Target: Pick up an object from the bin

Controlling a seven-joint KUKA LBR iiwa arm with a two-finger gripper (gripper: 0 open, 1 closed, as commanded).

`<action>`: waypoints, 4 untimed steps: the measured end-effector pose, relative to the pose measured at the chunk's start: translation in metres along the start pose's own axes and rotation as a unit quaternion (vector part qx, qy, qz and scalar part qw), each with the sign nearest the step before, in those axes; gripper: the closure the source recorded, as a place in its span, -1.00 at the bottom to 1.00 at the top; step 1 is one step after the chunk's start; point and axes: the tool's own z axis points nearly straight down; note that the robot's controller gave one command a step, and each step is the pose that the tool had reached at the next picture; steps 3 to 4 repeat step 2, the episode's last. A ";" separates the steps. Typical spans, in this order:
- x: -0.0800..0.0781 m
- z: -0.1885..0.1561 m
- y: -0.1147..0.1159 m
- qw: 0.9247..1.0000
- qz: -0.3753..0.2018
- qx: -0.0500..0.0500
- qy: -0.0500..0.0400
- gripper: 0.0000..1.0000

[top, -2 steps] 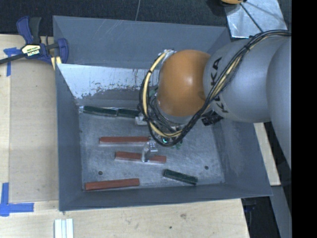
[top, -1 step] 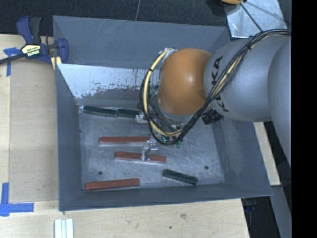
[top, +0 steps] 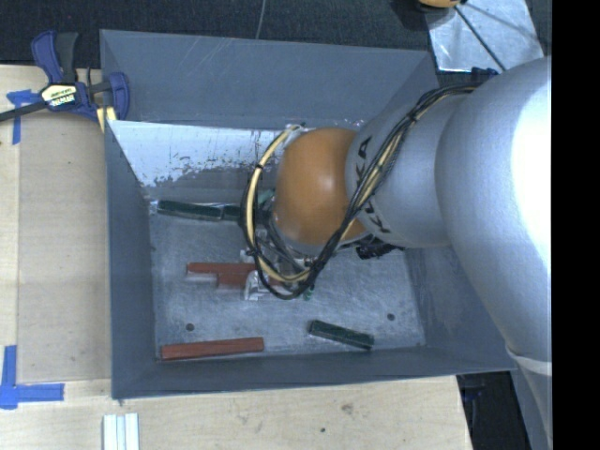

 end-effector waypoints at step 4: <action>-0.012 -0.172 0.024 1.000 -0.006 0.001 0.007 1.00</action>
Offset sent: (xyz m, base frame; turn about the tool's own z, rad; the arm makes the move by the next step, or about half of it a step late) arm 0.0073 0.0215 0.1679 -0.0090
